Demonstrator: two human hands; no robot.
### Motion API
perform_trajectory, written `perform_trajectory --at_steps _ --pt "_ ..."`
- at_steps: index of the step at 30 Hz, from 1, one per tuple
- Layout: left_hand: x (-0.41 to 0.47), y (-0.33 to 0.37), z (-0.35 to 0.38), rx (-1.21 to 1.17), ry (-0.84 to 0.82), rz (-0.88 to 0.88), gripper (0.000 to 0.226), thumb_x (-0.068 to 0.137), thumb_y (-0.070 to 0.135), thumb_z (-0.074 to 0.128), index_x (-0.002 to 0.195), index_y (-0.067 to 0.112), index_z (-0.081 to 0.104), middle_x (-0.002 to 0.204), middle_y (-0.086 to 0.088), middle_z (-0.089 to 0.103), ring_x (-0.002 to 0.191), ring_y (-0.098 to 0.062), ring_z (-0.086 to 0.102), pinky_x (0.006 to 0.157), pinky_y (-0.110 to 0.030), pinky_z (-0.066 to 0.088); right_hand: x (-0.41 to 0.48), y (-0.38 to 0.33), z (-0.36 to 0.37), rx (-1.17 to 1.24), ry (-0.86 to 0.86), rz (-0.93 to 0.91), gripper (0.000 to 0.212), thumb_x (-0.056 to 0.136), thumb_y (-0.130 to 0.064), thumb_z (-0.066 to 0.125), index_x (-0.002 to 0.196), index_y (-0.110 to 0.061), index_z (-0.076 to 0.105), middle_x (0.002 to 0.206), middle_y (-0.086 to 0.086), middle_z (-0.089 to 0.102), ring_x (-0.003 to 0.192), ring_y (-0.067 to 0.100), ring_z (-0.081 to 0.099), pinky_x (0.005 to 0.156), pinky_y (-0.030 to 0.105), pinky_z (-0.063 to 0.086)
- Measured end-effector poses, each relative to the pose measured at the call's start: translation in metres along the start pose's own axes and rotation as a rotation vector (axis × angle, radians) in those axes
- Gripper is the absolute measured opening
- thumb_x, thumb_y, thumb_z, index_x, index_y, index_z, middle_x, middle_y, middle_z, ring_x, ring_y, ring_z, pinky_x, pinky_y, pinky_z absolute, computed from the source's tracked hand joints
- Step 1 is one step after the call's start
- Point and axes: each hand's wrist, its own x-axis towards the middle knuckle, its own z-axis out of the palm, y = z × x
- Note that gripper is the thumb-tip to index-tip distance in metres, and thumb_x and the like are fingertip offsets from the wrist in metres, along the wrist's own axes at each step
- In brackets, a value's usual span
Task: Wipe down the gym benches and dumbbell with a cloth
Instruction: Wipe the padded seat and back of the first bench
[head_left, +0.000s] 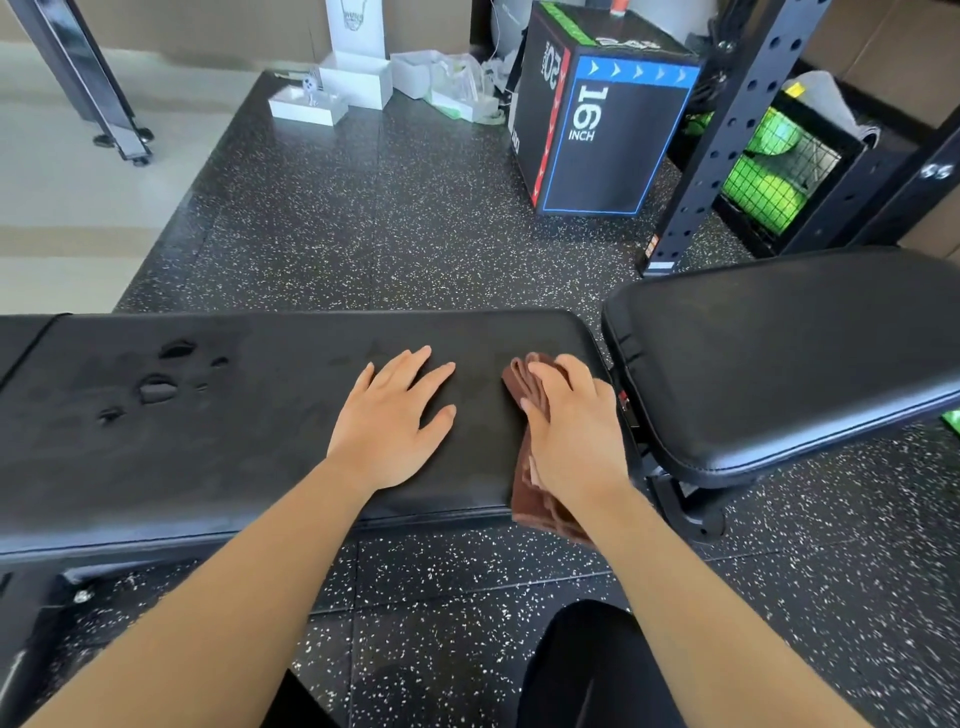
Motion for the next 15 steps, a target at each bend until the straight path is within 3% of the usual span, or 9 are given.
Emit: perform_trajectory --at_steps 9,15 --pt "0.003 -0.001 0.000 -0.007 0.006 -0.005 0.054 0.093 0.050 0.032 0.144 0.038 0.024 0.156 0.007 0.016 0.144 -0.012 0.008 0.118 -0.041 0.005 0.063 0.000 0.005 -0.009 -0.032 0.056 0.039 0.097 -0.025 0.043 0.135 -0.020 0.041 0.145 0.004 0.031 0.120 0.034 0.033 0.098 0.042 0.036" --pt "0.004 -0.001 0.000 -0.002 0.003 -0.009 0.053 0.092 0.052 0.032 0.143 0.038 0.027 0.156 0.008 0.018 0.143 -0.013 0.011 0.118 -0.041 0.006 0.021 0.008 0.012 0.018 0.035 -0.025 0.037 0.094 -0.025 0.048 0.131 -0.023 0.047 0.142 0.001 0.036 0.117 0.032 0.035 0.094 0.042 0.039"
